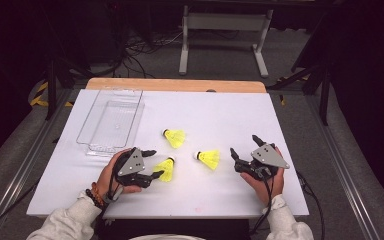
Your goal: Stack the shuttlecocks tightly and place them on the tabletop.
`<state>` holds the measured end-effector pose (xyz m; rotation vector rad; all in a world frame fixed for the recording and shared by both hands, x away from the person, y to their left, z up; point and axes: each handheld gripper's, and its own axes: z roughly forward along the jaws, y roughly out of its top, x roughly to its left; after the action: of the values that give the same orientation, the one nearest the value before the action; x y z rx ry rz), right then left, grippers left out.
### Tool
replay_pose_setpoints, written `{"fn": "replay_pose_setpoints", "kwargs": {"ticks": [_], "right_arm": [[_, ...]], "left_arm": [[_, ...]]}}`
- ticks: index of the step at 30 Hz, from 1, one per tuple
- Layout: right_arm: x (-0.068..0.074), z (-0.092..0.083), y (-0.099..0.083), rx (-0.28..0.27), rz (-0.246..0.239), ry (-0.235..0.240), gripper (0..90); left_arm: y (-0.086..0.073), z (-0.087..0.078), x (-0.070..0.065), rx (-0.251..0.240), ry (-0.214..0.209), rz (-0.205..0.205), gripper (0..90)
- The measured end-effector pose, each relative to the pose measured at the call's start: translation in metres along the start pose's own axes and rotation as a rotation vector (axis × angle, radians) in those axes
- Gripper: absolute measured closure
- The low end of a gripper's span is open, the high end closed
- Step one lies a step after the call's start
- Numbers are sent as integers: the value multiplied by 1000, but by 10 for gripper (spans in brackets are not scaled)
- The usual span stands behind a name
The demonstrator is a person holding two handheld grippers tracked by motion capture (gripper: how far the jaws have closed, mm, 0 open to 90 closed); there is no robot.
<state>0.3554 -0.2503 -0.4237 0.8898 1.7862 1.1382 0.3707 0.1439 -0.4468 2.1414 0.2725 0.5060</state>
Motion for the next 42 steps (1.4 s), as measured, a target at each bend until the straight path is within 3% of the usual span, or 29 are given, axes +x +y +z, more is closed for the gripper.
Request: {"fn": "replay_pose_setpoints", "kwargs": {"ticks": [6, 10, 21, 42], "right_arm": [[1, 1, -1, 6, -2, 5, 176], [1, 1, -1, 9, -14, 5, 176], [3, 3, -2, 13, -33, 16, 177], [4, 6, -4, 23, -35, 21, 175]], "left_arm": [[3, 9, 1, 44, -28, 40, 418], [2, 8, 2, 65, -13, 46, 454], [-2, 8, 3, 80, -9, 38, 735], [-6, 4, 7, 48, -19, 3, 869]]}}
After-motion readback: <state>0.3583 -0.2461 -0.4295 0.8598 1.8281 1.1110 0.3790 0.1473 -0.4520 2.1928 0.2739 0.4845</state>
